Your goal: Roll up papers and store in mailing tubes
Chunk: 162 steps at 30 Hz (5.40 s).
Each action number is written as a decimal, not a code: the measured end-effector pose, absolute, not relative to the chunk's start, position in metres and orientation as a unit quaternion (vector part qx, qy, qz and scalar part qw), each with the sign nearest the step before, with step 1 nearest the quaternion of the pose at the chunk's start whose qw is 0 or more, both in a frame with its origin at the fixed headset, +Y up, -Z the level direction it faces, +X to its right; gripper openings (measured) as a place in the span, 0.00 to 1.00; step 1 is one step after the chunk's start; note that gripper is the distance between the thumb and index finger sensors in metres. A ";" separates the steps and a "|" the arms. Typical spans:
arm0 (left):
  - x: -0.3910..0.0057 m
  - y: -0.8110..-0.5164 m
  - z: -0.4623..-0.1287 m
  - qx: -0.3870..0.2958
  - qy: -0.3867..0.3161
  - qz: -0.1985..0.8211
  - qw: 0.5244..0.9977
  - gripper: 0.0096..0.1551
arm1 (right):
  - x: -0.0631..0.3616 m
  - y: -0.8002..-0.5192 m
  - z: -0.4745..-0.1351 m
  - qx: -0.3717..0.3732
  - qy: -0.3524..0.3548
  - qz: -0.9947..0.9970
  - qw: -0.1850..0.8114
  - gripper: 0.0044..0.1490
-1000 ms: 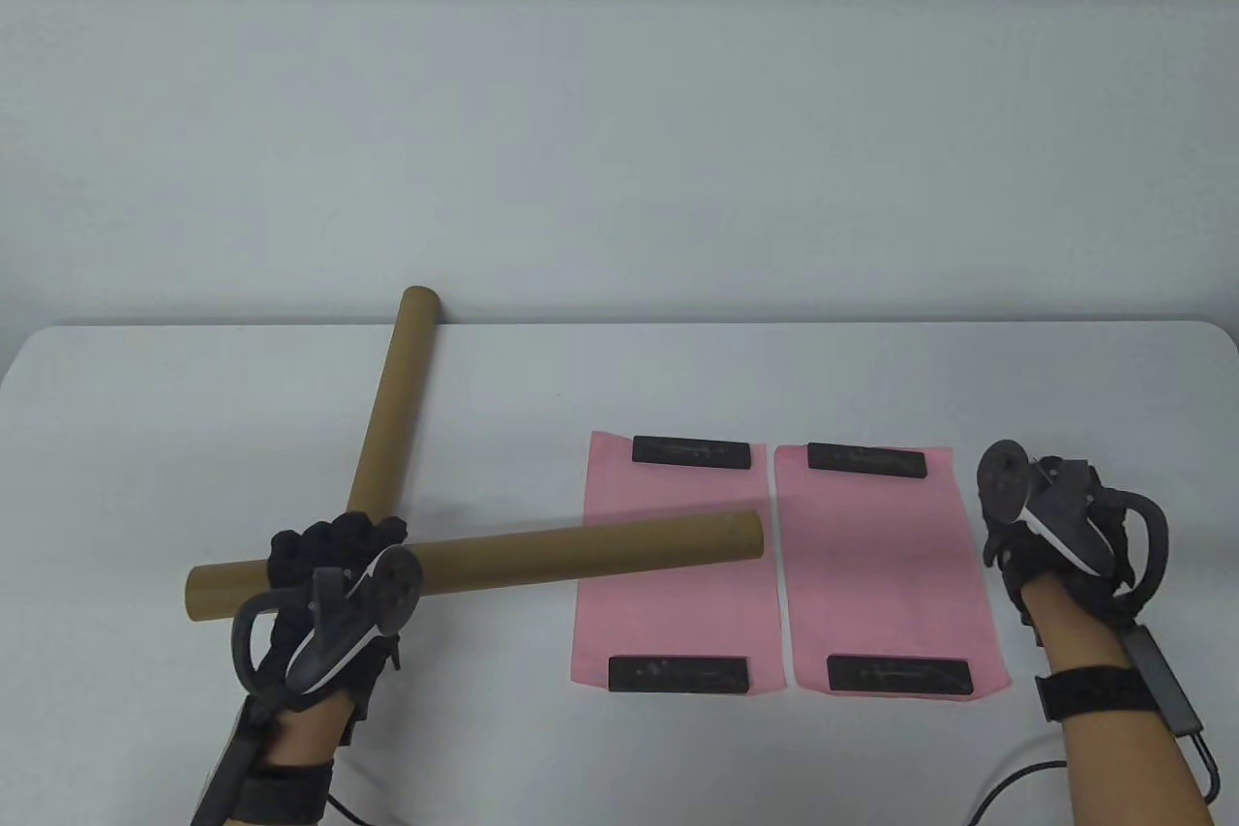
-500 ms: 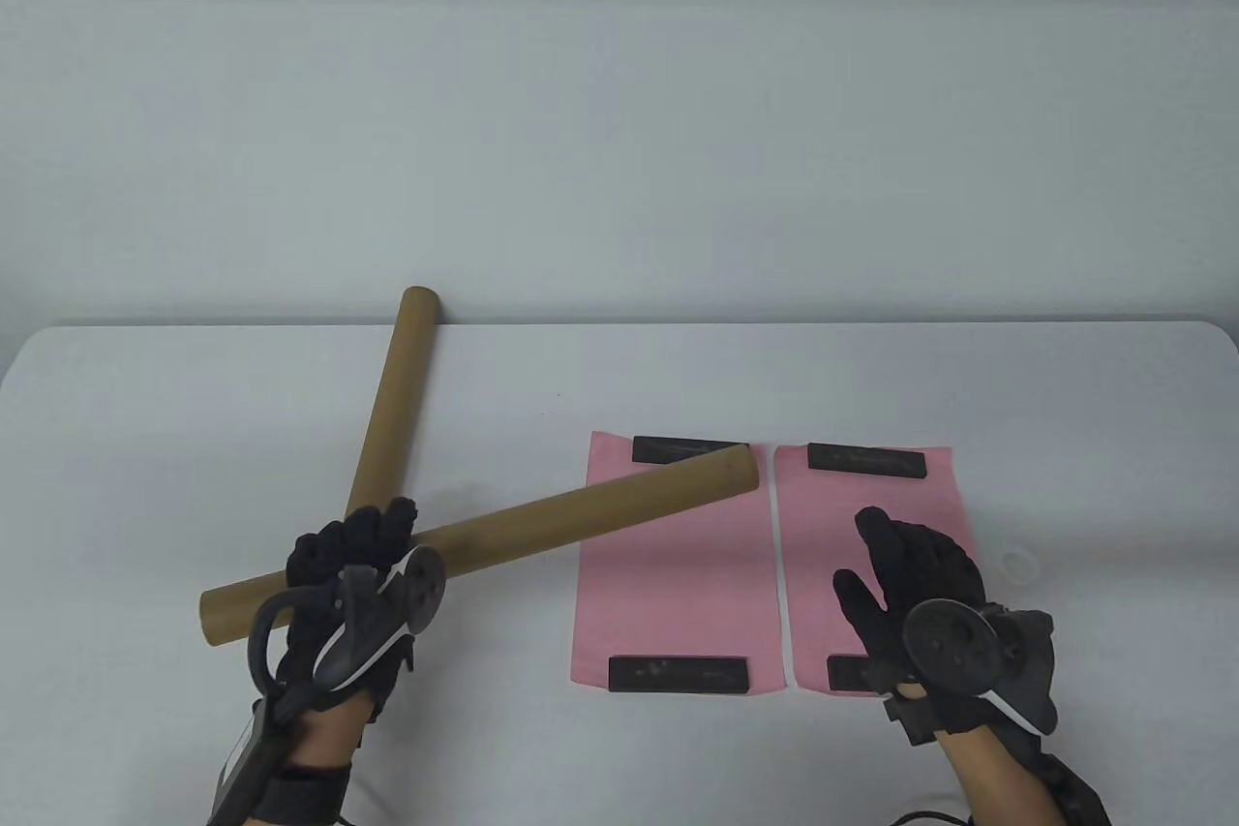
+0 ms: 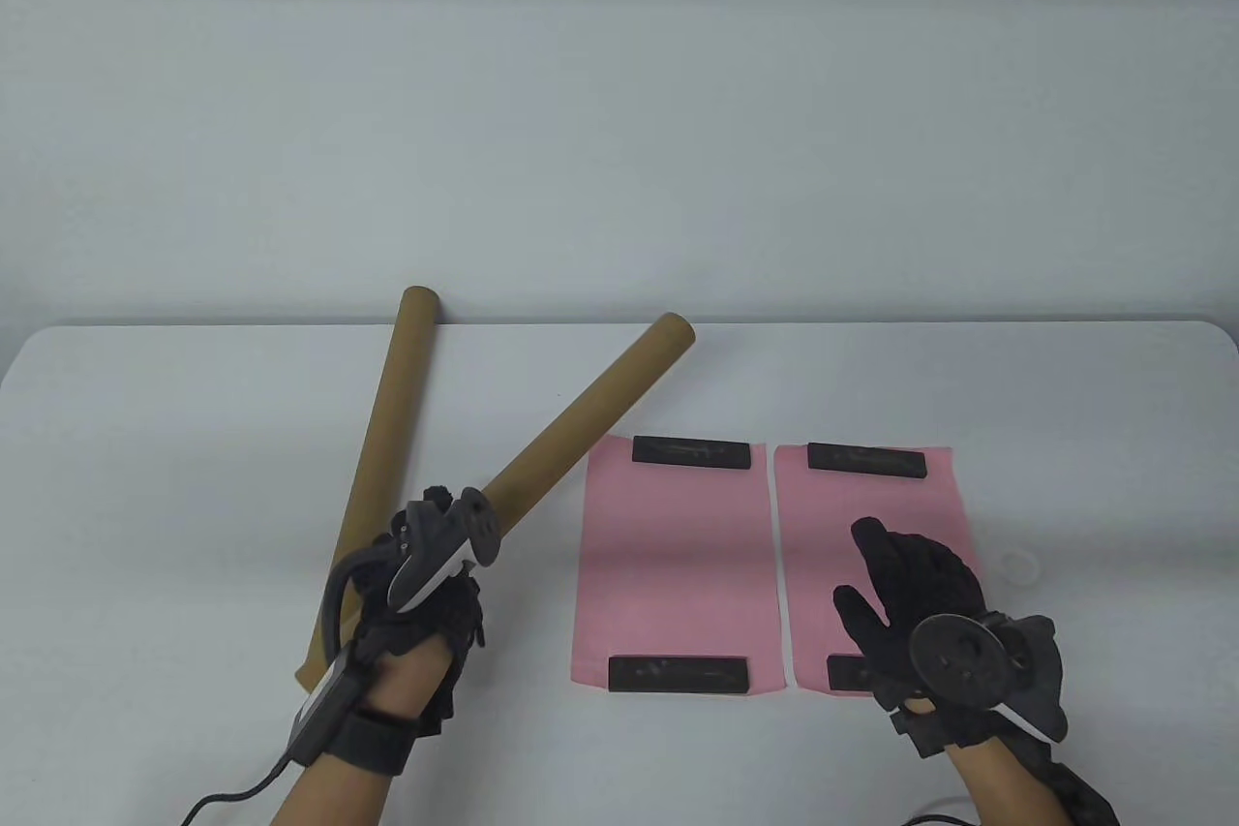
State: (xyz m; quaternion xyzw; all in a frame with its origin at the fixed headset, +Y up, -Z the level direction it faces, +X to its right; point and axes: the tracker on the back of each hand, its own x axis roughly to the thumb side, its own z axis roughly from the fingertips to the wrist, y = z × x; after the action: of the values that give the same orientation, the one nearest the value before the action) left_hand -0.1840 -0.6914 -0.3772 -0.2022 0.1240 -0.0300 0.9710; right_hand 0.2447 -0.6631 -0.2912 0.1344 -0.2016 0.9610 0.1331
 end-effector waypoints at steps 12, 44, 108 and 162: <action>-0.171 -0.719 -0.434 -0.309 0.206 0.089 0.924 0.60 | 0.244 -0.666 -0.293 0.144 -0.189 0.962 0.135 0.46; -0.152 -0.768 -0.473 -0.325 0.257 0.017 0.910 0.60 | 0.244 -0.667 -0.294 0.151 -0.177 0.961 0.147 0.46; -0.170 -0.686 -0.305 0.077 -0.176 0.026 0.981 0.56 | 0.228 -0.672 -0.293 0.206 -0.159 0.960 0.104 0.49; 0.007 -0.734 -0.332 -0.129 -0.344 -0.230 0.901 0.47 | 0.146 -0.764 -0.460 0.132 0.223 0.966 -0.017 0.57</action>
State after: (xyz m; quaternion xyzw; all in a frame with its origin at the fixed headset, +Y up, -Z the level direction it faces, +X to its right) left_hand 0.0074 -0.7337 -0.3318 -0.1289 -0.3438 -0.2304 0.9011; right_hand 0.1459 -0.7636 -0.4603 0.1317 0.2232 0.9657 -0.0165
